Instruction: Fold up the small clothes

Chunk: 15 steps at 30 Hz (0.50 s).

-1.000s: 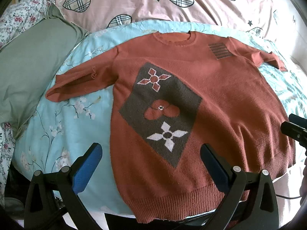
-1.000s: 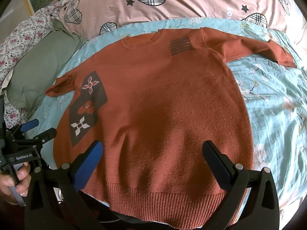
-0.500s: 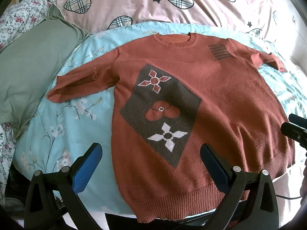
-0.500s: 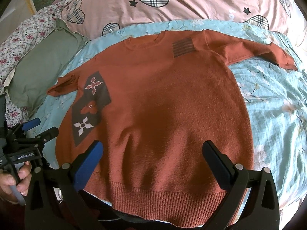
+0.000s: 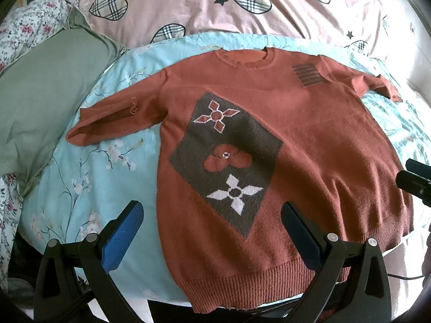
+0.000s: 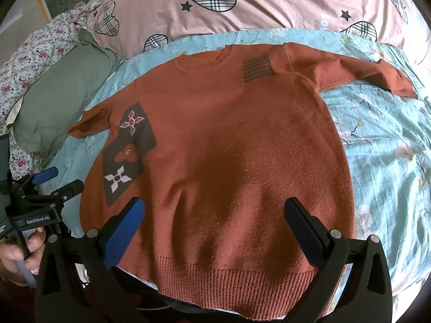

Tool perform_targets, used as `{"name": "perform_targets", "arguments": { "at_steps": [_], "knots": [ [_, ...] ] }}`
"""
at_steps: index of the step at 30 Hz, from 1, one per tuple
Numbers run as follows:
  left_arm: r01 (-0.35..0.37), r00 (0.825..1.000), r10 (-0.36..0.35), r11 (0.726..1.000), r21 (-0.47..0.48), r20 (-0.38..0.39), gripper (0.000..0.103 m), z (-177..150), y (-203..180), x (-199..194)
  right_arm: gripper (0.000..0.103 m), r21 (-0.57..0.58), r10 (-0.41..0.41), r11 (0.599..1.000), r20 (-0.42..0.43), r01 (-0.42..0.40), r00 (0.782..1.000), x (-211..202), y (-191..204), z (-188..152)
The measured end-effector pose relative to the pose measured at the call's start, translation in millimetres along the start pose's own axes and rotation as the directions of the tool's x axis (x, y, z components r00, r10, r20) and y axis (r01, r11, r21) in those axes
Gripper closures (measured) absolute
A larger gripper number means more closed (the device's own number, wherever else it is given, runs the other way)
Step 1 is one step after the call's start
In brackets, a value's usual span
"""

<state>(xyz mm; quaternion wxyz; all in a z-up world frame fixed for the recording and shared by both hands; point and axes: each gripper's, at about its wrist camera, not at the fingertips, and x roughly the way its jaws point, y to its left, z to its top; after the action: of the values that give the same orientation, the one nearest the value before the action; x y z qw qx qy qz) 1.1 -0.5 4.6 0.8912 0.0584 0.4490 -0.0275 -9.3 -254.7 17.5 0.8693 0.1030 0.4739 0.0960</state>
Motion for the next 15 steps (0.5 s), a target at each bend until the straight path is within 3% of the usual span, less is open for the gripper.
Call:
{"name": "perform_targets", "arguments": {
  "at_steps": [6,12,15],
  "knots": [
    [0.01,0.998,-0.01,1.0,0.001,-0.064,0.001,2,0,5,0.0,0.035,0.042,0.998,0.052,-0.043,0.998,2,-10,2],
    [0.008,1.0,-0.008,1.0,0.0,0.03,0.001,3,-2,13,0.0,0.068,0.046,0.996,0.072,-0.051,0.996,6,-25,6],
    [-0.007,1.0,0.007,1.0,0.016,0.024,0.001,6,-4,17,0.0,0.07,0.029,0.997,0.077,-0.035,0.997,7,-32,8]
  ]
}}
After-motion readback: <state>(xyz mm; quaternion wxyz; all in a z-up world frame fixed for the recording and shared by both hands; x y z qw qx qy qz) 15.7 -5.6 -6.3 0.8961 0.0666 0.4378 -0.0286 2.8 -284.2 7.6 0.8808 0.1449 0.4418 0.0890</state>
